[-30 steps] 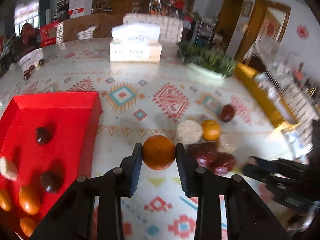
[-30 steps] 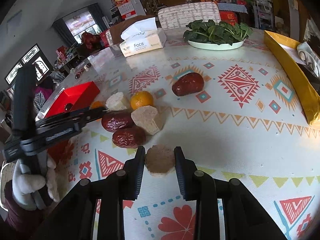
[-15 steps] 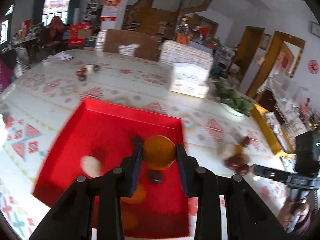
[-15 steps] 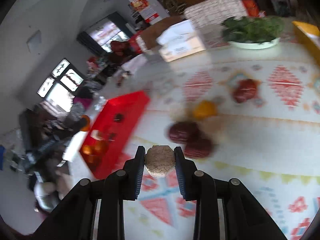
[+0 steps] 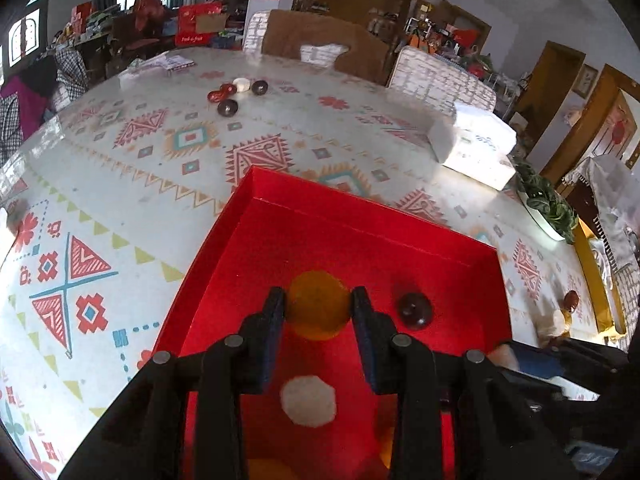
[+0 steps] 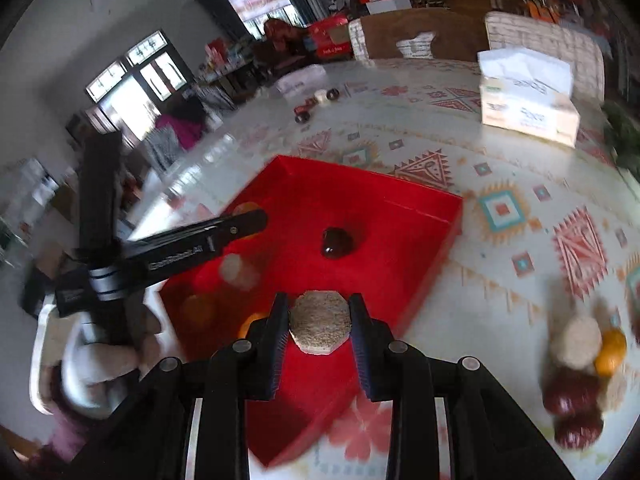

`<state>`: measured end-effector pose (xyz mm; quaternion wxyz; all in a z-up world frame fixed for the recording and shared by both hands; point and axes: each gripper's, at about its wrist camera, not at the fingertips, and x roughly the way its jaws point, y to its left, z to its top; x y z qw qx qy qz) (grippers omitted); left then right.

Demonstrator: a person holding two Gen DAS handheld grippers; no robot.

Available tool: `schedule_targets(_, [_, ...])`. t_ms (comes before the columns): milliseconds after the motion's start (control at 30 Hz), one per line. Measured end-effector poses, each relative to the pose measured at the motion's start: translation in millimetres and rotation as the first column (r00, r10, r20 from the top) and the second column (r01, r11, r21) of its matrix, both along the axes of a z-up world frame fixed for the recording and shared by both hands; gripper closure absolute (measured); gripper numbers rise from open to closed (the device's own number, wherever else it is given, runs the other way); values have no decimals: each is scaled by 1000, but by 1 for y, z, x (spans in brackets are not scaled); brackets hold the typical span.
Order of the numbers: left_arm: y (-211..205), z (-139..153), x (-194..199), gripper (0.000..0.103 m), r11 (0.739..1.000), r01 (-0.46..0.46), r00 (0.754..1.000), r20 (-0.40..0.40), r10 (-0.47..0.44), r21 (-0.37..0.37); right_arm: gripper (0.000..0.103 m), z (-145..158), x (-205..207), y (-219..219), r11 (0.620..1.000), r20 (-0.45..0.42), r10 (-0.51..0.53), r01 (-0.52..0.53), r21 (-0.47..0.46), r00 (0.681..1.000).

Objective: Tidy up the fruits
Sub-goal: 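Carry the rice cake and orange into the red tray and open both grippers, then move both grippers back toward the remaining items on the table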

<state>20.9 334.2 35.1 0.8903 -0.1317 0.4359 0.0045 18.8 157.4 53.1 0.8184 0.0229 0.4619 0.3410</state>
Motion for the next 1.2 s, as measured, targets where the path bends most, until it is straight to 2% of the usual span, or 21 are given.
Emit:
schedule_targets(67, [5, -4, 3, 69, 1000, -8, 1000, -11, 8, -22, 71, -8, 9, 11, 999, 0, -9, 9, -37, 1000])
schedule_targets(200, [14, -4, -3, 57, 996, -34, 999, 6, 35, -84, 71, -15, 15, 21, 998, 15, -18, 19, -67, 1000])
schedule_targets(267, [16, 0, -11, 56, 993, -43, 998, 31, 47, -112, 70, -14, 15, 19, 998, 25, -21, 22, -64, 999])
schedule_targets(333, [16, 8, -20, 49, 990, -52, 996, 59, 60, -129, 70, -12, 15, 15, 999, 23, -26, 27, -47, 999])
schedule_targets(400, [11, 22, -35, 36, 989, -47, 991, 119, 64, -142, 70, -7, 14, 6, 999, 22, -41, 42, -18, 999])
schedule_targets(500, [-1, 45, -57, 23, 988, -27, 975, 213, 59, -152, 70, 5, 7, -11, 997, 47, -68, 67, 25, 997])
schedule_targets(567, [-13, 61, -72, 19, 988, -5, 961, 273, 49, -157, 69, 18, -2, -28, 996, 101, -89, 87, 30, 991])
schedule_targets(633, [-29, 76, -86, 19, 986, 28, 945, 326, 27, -162, 59, 30, -12, -50, 993, 148, -116, 110, 49, 982])
schedule_targets(700, [-44, 87, -94, 19, 985, 46, 937, 348, 15, -167, 52, 36, -16, -76, 988, 107, -140, 131, 83, 984])
schedule_targets(800, [-66, 96, -106, 19, 978, 86, 930, 369, -10, -189, 52, 39, -20, -119, 976, 34, -192, 187, 115, 981])
schedule_targets(867, [-84, 97, -110, 19, 974, 118, 928, 370, -39, -192, 52, 43, -24, -154, 961, 33, -254, 249, 118, 967])
schedule_targets(1000, [-118, 89, -112, 19, 967, 173, 932, 348, -100, -186, 52, 50, -34, -218, 922, 100, -387, 383, 55, 917])
schedule_targets(1067, [-130, 81, -109, 19, 965, 184, 938, 326, -117, -185, 52, 49, -37, -240, 903, 145, -422, 429, -22, 895])
schedule_targets(1100, [-137, 76, -107, 19, 964, 187, 942, 312, -122, -189, 52, 45, -35, -245, 901, 145, -422, 432, -46, 895])
schedule_targets(1200, [-149, 61, -102, 19, 959, 189, 956, 264, -130, -210, 52, 21, -37, -247, 924, 87, -369, 375, -72, 925])
